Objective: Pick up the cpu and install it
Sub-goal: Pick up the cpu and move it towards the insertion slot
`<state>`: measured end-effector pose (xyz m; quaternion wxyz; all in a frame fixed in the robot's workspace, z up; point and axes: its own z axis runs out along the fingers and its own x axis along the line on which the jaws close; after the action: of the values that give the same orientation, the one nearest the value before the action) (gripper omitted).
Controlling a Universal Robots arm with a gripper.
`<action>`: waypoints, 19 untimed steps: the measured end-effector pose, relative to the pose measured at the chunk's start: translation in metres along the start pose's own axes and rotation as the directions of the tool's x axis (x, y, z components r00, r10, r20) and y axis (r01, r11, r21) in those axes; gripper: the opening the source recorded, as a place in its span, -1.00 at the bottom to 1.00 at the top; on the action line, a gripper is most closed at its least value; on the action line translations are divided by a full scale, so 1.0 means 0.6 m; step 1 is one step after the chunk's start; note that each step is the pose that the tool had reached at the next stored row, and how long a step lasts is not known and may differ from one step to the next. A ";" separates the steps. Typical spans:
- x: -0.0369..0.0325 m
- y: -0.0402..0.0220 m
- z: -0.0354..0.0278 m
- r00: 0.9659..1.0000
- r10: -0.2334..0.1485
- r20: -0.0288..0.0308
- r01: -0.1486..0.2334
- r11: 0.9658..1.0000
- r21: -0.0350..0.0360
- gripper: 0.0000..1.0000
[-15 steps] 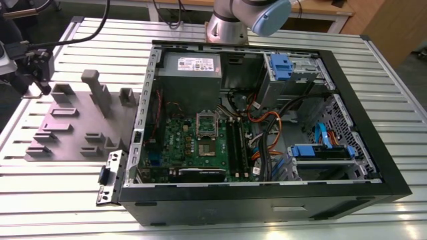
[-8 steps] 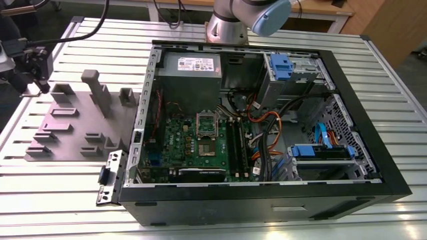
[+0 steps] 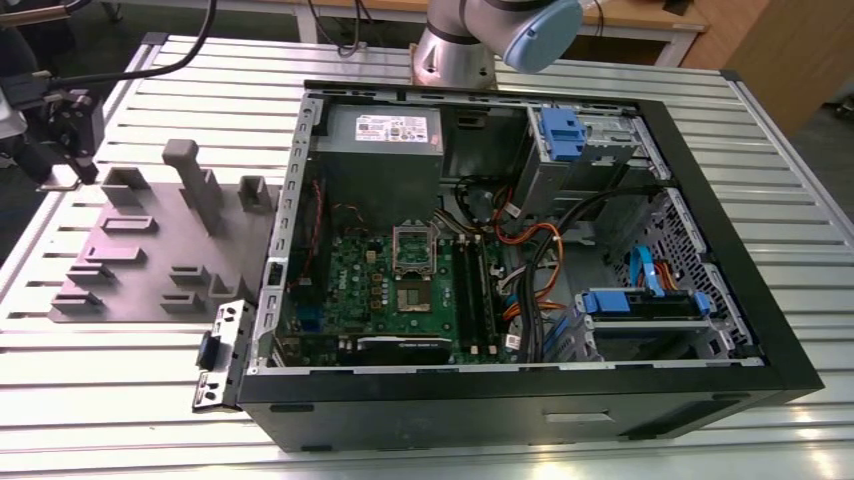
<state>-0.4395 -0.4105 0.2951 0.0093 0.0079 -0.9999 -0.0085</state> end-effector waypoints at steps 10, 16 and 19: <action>0.000 0.001 -0.005 1.000 0.000 0.000 0.000 1.000 0.000 -0.05; 0.000 0.001 -0.010 1.000 0.000 0.000 0.000 1.000 0.000 -0.05; 0.000 0.001 -0.011 1.000 0.001 0.000 -0.001 1.000 0.000 -0.05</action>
<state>-0.4395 -0.4101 0.3018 0.0094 0.0076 -0.9999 -0.0084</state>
